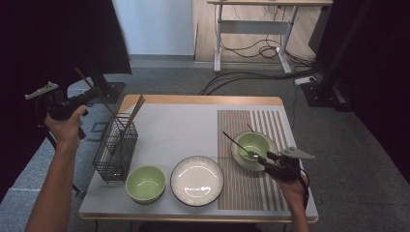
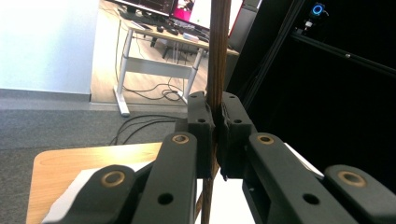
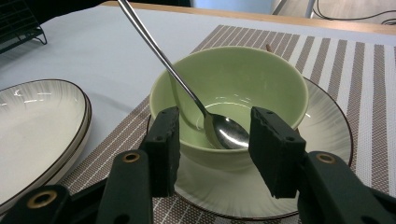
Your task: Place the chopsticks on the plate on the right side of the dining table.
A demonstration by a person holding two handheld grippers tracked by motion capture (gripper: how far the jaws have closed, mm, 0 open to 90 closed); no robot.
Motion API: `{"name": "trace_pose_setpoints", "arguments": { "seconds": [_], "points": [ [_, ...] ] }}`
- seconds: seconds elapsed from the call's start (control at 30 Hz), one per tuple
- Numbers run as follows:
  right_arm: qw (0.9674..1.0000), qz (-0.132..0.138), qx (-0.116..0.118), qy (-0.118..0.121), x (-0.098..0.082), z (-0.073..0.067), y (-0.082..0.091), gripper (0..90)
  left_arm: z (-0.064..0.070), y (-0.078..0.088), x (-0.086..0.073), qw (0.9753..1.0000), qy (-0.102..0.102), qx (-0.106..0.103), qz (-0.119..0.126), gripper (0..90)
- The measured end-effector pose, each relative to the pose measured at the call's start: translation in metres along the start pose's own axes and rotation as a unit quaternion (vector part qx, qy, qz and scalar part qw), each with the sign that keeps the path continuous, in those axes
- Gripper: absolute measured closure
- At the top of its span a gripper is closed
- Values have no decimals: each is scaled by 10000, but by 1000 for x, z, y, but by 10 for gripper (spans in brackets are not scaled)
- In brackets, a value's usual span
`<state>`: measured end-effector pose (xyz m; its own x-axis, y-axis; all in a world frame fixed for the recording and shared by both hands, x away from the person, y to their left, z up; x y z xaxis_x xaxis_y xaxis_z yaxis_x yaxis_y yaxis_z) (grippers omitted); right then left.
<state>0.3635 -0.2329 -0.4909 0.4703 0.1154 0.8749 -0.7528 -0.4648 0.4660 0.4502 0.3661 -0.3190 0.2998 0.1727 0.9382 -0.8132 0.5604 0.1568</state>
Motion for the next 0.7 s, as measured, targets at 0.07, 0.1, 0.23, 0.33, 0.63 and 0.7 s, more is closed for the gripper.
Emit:
{"name": "trace_pose_setpoints", "arguments": {
  "seconds": [0.07,0.1,0.23,0.33,0.63,0.7],
  "points": [
    [10000,-2,-4,-2,0,0,0,537,1,-1,0,10000,-8,11,15,849],
    [10000,-2,-4,-2,0,0,0,537,1,-1,0,10000,-8,11,15,849],
    [10000,-10,4,32,0,-1,0,537,2,0,5,10000,-49,40,66,849],
    [10000,-10,-6,24,0,0,0,537,2,1,7,9999,-60,43,93,849],
    [10000,2,0,22,0,-1,1,537,11,2,5,9998,-12,-157,94,849],
    [10000,-5,5,24,0,-1,0,537,12,0,2,9998,-18,-174,66,849]
  ]
}}
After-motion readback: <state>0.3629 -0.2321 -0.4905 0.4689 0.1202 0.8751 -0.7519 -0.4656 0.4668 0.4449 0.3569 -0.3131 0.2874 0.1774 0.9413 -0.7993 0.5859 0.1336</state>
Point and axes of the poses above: each handheld gripper's, and its own axes: y roughly backward along the jaws, x roughly out of its top, z roughly to its right, the point moved 5 cm from there along -y, roughly forward along the jaws
